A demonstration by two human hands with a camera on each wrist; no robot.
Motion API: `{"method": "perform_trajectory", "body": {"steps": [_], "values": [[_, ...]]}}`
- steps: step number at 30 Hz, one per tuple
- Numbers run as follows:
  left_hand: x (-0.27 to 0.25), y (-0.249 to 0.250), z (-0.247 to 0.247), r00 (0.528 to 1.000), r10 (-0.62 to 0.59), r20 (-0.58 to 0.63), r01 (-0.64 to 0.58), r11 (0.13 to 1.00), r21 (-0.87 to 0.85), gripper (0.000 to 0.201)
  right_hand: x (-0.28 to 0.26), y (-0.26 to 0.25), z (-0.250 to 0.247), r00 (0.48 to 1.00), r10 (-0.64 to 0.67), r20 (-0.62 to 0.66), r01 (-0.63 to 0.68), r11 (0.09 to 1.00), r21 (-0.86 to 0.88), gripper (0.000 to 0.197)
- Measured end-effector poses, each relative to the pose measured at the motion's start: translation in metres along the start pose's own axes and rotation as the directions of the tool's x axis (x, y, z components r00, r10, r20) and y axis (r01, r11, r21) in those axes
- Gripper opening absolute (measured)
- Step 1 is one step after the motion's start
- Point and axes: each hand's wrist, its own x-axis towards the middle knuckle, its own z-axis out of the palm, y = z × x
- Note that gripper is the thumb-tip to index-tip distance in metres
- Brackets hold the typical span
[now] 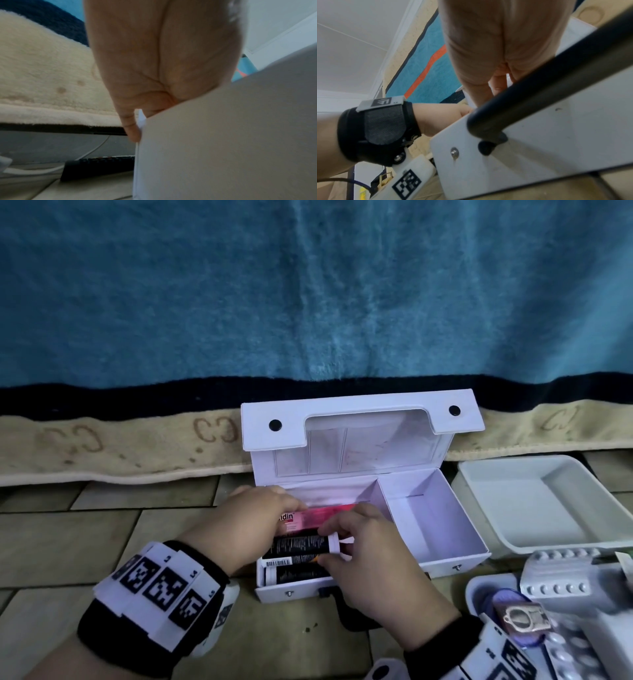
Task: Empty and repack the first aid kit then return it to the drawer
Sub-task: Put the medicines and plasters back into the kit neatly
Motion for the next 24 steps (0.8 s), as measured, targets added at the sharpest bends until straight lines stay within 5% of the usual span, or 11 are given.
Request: {"method": "perform_trajectory", "body": {"steps": [24], "values": [[0.008, 0.004, 0.004, 1.0, 0.019, -0.021, -0.017, 0.996, 0.088, 0.045, 0.002, -0.001, -0.001, 0.998, -0.067, 0.012, 0.068, 0.995, -0.071, 0.021]]}}
